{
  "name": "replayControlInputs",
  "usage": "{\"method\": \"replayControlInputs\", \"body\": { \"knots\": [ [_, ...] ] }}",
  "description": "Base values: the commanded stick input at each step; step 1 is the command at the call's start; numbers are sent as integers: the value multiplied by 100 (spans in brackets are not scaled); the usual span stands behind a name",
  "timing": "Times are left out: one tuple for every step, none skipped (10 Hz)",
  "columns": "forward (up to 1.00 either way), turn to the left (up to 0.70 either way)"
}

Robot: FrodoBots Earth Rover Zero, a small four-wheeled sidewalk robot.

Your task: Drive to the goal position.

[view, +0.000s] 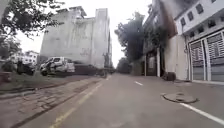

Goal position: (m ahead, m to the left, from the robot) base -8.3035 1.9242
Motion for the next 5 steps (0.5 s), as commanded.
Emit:
{"method": "replayControlInputs", "body": {
  "knots": [
    [50, 0],
    [50, 0],
    [50, 0],
    [50, 0],
    [50, 0]
  ]
}}
